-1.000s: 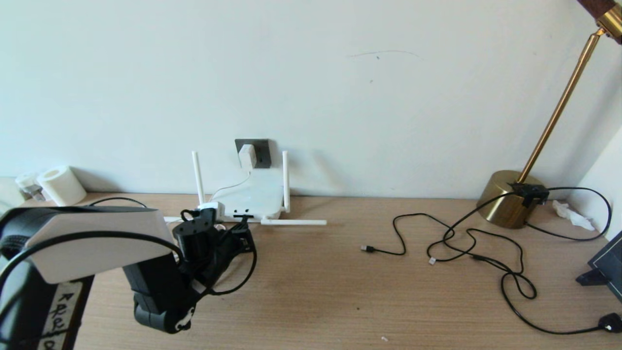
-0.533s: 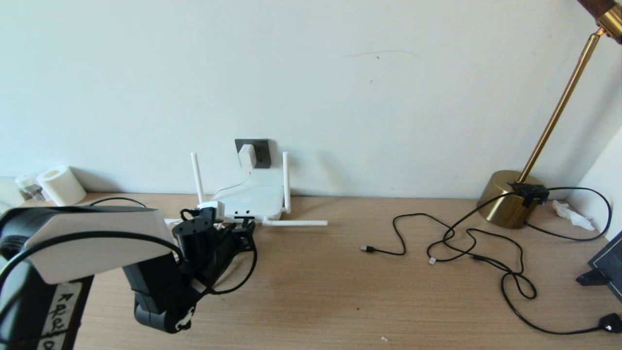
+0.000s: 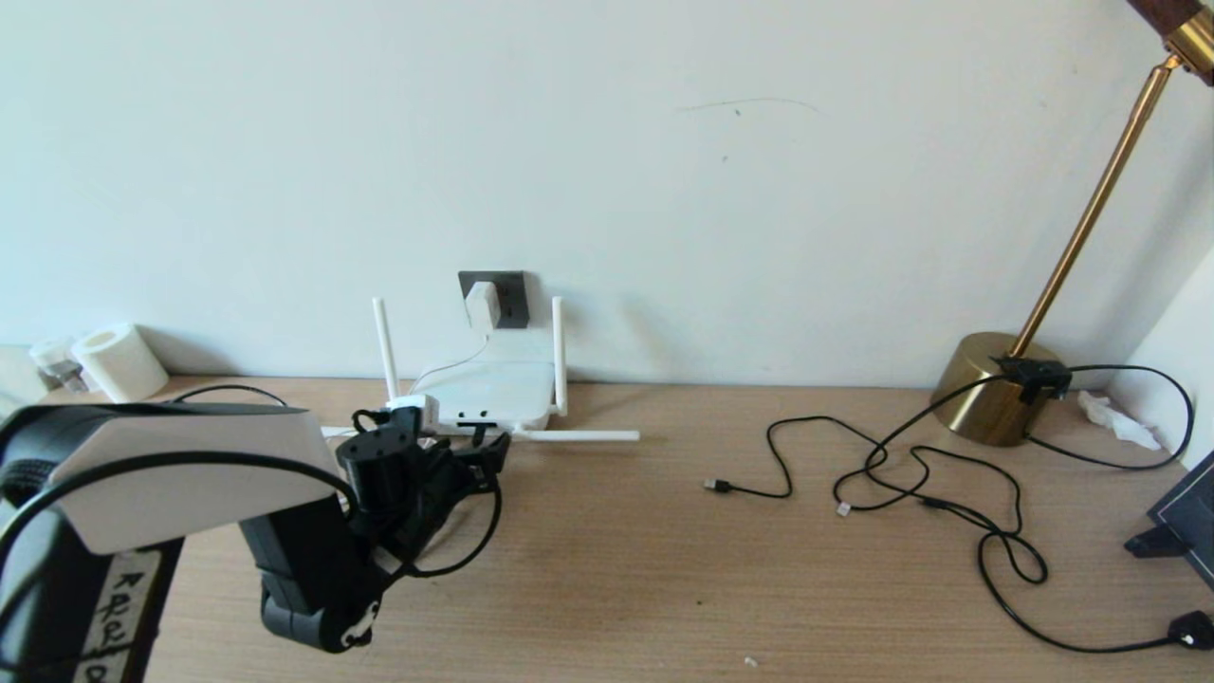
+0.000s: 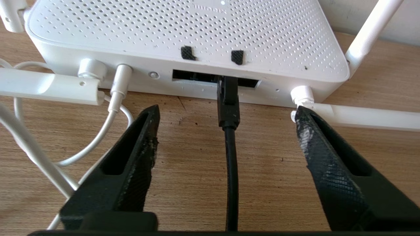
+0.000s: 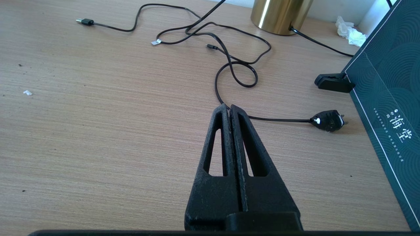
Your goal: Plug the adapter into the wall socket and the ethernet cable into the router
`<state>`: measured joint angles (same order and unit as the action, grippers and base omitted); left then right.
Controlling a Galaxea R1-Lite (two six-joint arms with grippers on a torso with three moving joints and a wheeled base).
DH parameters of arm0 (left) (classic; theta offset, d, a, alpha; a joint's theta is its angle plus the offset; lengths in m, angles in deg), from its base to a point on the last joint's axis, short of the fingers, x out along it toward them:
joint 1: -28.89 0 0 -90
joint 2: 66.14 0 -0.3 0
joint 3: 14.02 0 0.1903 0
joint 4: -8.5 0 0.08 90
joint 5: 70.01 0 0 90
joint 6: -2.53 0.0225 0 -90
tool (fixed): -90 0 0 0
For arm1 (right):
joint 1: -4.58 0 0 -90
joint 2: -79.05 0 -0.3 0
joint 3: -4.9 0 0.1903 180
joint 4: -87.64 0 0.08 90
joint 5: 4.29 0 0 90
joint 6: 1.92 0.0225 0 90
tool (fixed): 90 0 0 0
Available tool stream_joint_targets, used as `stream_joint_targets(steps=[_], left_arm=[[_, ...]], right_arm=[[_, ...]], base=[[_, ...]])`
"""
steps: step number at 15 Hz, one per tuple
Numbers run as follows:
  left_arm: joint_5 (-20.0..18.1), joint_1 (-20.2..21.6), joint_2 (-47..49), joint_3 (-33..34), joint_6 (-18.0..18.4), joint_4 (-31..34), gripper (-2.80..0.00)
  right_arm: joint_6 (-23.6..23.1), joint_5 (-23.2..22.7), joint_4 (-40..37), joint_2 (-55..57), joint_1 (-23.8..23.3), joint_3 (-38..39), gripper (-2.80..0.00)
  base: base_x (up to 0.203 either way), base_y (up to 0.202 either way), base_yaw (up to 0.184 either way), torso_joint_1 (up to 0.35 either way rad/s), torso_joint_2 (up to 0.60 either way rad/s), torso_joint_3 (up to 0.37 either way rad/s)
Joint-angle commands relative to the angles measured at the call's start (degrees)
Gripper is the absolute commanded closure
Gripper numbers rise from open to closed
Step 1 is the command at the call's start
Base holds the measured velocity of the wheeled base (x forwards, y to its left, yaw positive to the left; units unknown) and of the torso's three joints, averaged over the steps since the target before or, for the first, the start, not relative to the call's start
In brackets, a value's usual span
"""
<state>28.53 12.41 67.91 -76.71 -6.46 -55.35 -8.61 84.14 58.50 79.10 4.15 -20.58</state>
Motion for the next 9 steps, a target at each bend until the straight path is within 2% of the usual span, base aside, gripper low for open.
stream_joint_targets(steps=[1,6,9], left_arm=[[0.1,0.0,0.5,0.0,-0.1,-0.5,-2.80],[-0.1,-0.7,-0.5,1.6,-0.1,-0.5,-2.80],[-0.9,-1.1,-5.3,3.7,0.1,-0.5,-2.80]], right_arm=[[-0.1,0.0,-0.1,0.0,0.0,0.1,0.00],[-0.1,0.0,0.0,0.0,0.0,0.0,0.00],[-0.1,0.0,0.0,0.0,0.0,0.0,0.00]], base=[[0.000,0.000,0.000,0.000,0.00,0.000],[0.000,0.000,0.000,0.000,0.00,0.000],[0.000,0.000,0.000,0.000,0.00,0.000]])
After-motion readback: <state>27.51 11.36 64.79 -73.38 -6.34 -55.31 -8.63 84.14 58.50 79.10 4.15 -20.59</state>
